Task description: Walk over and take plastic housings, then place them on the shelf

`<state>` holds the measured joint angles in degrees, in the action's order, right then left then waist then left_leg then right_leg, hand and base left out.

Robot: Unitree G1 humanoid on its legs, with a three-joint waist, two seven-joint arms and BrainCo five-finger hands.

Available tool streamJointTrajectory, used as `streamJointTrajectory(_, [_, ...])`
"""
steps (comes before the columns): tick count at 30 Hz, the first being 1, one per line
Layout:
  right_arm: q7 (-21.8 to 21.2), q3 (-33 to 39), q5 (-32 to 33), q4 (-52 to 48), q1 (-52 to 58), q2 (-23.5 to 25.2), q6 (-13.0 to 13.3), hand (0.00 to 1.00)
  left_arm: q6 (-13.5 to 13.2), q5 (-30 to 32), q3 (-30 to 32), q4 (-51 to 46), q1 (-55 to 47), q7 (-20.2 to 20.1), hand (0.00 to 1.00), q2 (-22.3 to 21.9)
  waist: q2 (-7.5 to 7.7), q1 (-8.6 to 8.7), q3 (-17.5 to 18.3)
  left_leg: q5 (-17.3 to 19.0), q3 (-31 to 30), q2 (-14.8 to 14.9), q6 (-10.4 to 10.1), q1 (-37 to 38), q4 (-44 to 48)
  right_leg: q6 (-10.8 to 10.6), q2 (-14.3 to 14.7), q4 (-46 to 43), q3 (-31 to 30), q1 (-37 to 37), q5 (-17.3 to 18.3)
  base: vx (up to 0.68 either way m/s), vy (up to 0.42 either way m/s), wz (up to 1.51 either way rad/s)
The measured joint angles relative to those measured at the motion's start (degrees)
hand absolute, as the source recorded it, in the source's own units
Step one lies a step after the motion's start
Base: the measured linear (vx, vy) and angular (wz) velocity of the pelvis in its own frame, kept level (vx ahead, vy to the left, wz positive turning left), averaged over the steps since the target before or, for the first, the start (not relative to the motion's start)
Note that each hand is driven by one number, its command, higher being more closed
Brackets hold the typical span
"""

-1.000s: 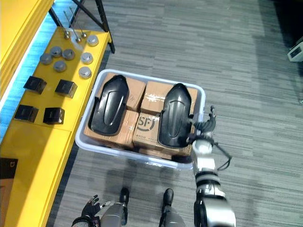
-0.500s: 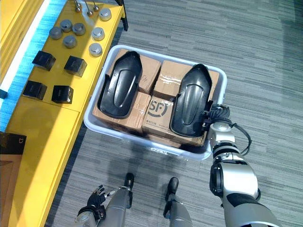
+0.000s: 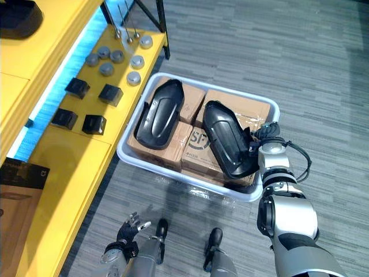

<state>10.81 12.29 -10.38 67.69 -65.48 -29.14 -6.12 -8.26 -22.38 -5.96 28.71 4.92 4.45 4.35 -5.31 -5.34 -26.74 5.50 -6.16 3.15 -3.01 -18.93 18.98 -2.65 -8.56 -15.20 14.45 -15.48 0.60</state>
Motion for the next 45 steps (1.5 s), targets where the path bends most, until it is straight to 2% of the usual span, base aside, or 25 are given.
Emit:
streamJointTrajectory(2, [0.4, -2.9, -3.6, -3.9, 3.0, 0.1, 0.0, 1.0, 0.0, -1.3, 0.0, -10.1, -4.7, 0.0, 0.0, 0.0, -0.58, 0.14, 2.5, -0.3, 0.0, 0.2, 0.1, 1.9, -2.0, -0.2, 0.6, 3.4, 0.2, 2.5, -1.3, 0.04, 0.003, 0.01])
streamJointTrajectory(5, [1.1, -5.3, -7.0, -11.8, 8.9, 0.9, 0.2, 1.0, -0.1, -1.8, 0.0, -19.2, -8.3, 0.0, 0.0, -0.1, -0.65, 0.05, 5.2, -0.6, 0.2, 0.3, 0.2, 4.2, -4.2, -0.4, 1.0, 6.9, 0.2, 5.2, -2.4, 0.08, 0.006, -0.04])
streamJointTrajectory(10, [2.7, -5.9, -14.6, -26.3, 23.7, 6.6, 0.6, 1.0, -0.1, -0.8, 0.5, -31.3, -11.3, 1.2, 0.0, -1.7, -0.24, 0.27, 12.3, -1.6, 1.2, 0.3, 0.2, 9.3, -8.8, -0.6, 1.6, 13.3, -0.1, 10.6, -4.1, 0.12, -0.008, -0.07])
streamJointTrajectory(11, [2.8, -6.2, -14.8, -27.1, 24.5, 7.2, 0.7, 0.0, -0.1, -0.3, 0.5, -32.1, -11.1, 1.6, 0.0, -1.7, -0.14, 0.42, 12.8, -1.9, 1.2, 0.3, 0.2, 9.6, -9.3, -0.6, 1.6, 13.9, -0.1, 11.0, -4.3, 0.07, -0.016, -0.08])
streamJointTrajectory(16, [2.9, -9.2, -15.0, -27.8, 26.0, 9.1, 0.8, 0.0, -0.5, 1.4, -1.2, -32.7, -7.9, 2.9, 0.0, -1.5, 0.98, 1.37, 14.5, -4.0, 1.6, 0.9, -0.3, 11.2, -11.9, 0.0, 2.3, 15.2, -0.9, 11.6, -5.1, 0.03, -0.037, -0.09])
streamJointTrajectory(17, [3.0, -9.2, -15.0, -26.9, 25.6, 9.0, 1.1, 0.0, -0.5, 1.8, -2.4, -32.6, -7.6, 3.0, 0.0, -1.3, 1.51, 1.33, 14.7, -4.6, 1.5, 1.0, -0.4, 11.0, -12.7, 0.1, 2.5, 15.9, -0.9, 11.4, -5.6, -0.03, -0.035, 0.0])
streamJointTrajectory(20, [3.2, -9.0, -14.4, -20.3, 22.3, 8.7, 1.6, 0.0, -0.5, 2.4, -4.2, -30.9, -6.7, 3.7, 0.0, -1.2, 1.77, 1.13, 14.4, -4.8, 1.1, 1.2, -0.5, 8.2, -11.5, 0.5, 2.7, 15.0, -0.6, 8.9, -5.9, -0.09, -0.02, 0.04])
streamJointTrajectory(23, [4.3, -8.8, -11.9, -14.6, 17.2, 8.5, 1.6, 0.0, -0.5, 3.1, -5.0, -29.5, -6.7, 5.0, 0.0, -1.1, 1.71, 0.96, 9.7, -4.7, 0.9, 1.2, -0.5, 5.4, -9.3, 0.7, 2.5, 12.7, -0.4, 6.3, -6.1, -0.13, 0.009, 0.05])
streamJointTrajectory(26, [5.7, -8.5, -10.6, -11.8, 13.3, 7.0, 1.6, 0.0, -0.5, 3.1, -5.7, -29.3, -6.7, 5.4, 0.0, -0.6, 1.59, 0.76, 7.0, -4.5, -0.2, 1.1, -0.7, 2.4, -9.2, 1.0, 2.4, 11.6, 0.5, 3.3, -6.3, -0.21, 0.024, 0.16])
streamJointTrajectory(28, [7.3, -7.9, -9.6, -8.2, 9.0, 4.9, 1.8, 0.0, -0.5, 3.1, -7.0, -28.2, -6.9, 5.5, 0.0, 0.4, 1.22, -0.19, 3.9, -4.8, -0.4, 0.9, -0.5, 1.0, -9.1, 0.9, 2.2, 11.6, 0.6, 2.0, -6.7, -0.13, 0.015, 0.05])
streamJointTrajectory(33, [9.4, -8.0, -7.9, -4.2, 4.6, -1.2, 2.3, 0.0, -0.4, 3.0, -11.0, -25.1, -7.2, 5.5, 0.0, 0.6, -0.11, -0.37, 2.0, -6.6, -2.3, -0.1, -0.3, -3.1, -9.2, 0.2, 1.5, 11.6, 2.2, -1.0, -7.3, -0.06, 0.026, 0.17])
streamJointTrajectory(34, [9.9, -8.0, -7.9, -3.3, 4.1, -1.8, 2.3, 0.0, -0.4, 3.0, -11.5, -24.0, -6.9, 5.5, 0.0, 0.6, -0.2, -0.58, 1.9, -6.8, -2.4, -0.2, -0.2, -3.8, -9.2, 0.7, 1.4, 11.7, 2.2, -1.7, -7.9, 0.02, 0.028, 0.12])
streamJointTrajectory(38, [11.4, -10.3, -8.0, -2.1, 3.9, -2.5, 2.3, 0.0, -0.4, 3.1, -13.7, -20.7, -6.4, 5.4, 0.0, 0.3, -0.68, -0.77, 1.6, -6.9, -3.0, -0.4, -0.3, -5.4, -8.5, 0.6, 1.3, 11.7, 2.6, -2.8, -8.1, 0.08, 0.017, 0.04])
streamJointTrajectory(41, [14.4, -11.7, -8.3, -1.4, 2.1, -4.1, 2.4, 0.0, -0.4, 3.0, -15.4, -18.2, -4.0, 5.4, 0.0, -0.5, -1.8, -1.63, 0.4, -6.9, -3.5, -0.4, -0.3, -6.6, -8.5, 0.6, 1.3, 11.7, 3.4, -3.8, -8.1, 0.07, -0.002, 0.08])
streamJointTrajectory(45, [15.0, -13.9, -8.2, 1.0, -1.2, -5.0, 2.5, 0.0, -0.4, 2.5, -15.9, -17.1, -2.7, 5.6, 0.0, -1.0, -2.07, -1.9, 0.0, -6.9, -3.7, -0.4, -0.3, -8.0, -8.2, 0.6, 1.4, 11.7, 3.5, -4.9, -8.1, 0.05, -0.007, 0.0])
